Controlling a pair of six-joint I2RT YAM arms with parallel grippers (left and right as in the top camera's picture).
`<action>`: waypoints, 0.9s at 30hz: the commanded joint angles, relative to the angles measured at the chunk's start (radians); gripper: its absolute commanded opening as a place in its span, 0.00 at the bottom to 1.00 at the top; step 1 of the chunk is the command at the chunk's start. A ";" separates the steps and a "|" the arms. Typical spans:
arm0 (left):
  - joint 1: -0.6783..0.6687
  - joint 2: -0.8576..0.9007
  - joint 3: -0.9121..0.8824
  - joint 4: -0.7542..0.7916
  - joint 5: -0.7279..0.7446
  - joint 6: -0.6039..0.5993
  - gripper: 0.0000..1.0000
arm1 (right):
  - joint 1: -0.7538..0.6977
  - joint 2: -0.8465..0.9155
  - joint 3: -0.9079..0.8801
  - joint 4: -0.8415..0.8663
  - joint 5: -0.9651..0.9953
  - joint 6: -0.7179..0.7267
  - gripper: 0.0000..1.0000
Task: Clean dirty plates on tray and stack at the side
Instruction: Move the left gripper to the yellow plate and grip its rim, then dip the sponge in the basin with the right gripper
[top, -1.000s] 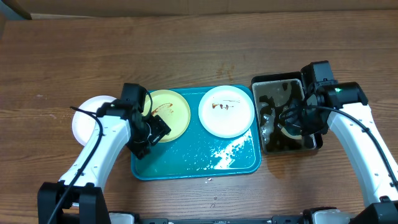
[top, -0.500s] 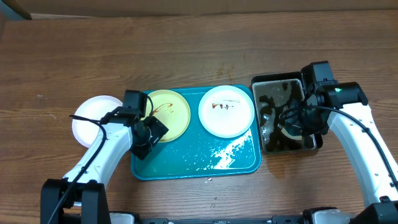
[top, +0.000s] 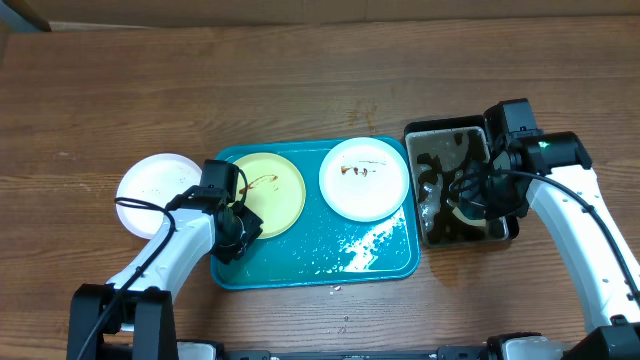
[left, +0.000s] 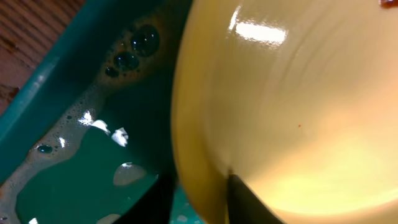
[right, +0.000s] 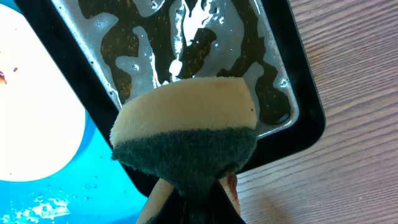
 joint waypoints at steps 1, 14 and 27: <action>-0.008 0.004 -0.006 -0.011 -0.010 0.002 0.21 | -0.003 -0.018 -0.003 0.000 0.006 -0.003 0.04; -0.008 0.004 -0.006 -0.045 -0.040 0.096 0.04 | -0.003 -0.014 -0.003 0.070 0.007 -0.005 0.04; 0.007 0.003 0.094 -0.139 -0.107 0.356 0.04 | -0.003 0.160 -0.003 0.164 0.006 -0.060 0.04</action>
